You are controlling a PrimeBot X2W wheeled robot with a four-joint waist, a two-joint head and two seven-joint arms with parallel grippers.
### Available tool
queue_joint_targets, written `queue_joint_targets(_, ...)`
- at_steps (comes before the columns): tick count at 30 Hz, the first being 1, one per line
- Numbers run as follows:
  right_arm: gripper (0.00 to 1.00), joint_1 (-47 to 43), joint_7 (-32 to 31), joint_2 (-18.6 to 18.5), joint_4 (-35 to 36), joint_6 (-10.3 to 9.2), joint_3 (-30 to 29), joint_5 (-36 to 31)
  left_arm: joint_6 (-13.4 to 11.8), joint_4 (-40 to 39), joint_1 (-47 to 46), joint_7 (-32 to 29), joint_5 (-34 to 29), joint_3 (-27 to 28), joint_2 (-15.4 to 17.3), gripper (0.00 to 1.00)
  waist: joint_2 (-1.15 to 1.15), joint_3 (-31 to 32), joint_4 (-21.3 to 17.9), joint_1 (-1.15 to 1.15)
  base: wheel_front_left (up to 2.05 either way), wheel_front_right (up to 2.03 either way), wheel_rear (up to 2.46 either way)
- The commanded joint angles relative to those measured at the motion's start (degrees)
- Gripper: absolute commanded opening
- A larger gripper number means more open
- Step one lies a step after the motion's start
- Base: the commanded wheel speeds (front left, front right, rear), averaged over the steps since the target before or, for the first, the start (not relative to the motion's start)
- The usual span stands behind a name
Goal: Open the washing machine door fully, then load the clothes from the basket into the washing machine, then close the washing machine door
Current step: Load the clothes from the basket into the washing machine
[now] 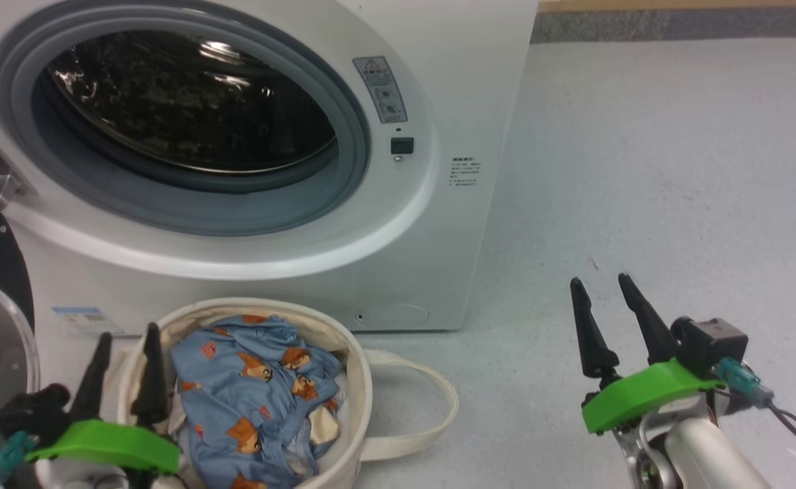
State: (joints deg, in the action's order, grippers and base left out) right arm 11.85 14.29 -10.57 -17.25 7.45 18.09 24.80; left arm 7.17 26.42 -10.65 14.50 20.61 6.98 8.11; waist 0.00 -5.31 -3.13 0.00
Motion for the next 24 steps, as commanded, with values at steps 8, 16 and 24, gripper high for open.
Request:
queue_joint_targets(8,1.00,4.32,0.71,-0.28,3.08,0.03,0.89,-0.89,0.31,14.46,-8.43,0.50,8.00,-5.07,1.17,1.00,0.00,-5.36,-1.52,0.00,0.00,0.00,0.00)
queue_joint_targets(16,1.00,5.76,0.71,-0.43,4.61,0.03,-0.33,-2.16,0.31,29.96,-15.25,0.50,12.69,-9.58,2.50,1.00,0.00,-11.41,-3.38,0.00,0.00,0.00,0.00)
queue_joint_targets(24,1.00,6.98,0.71,-0.97,6.93,0.03,-2.02,-3.94,0.31,40.40,-20.92,-3.71,16.61,-13.89,2.35,1.00,0.00,-18.29,-5.47,0.00,0.00,0.00,0.00)
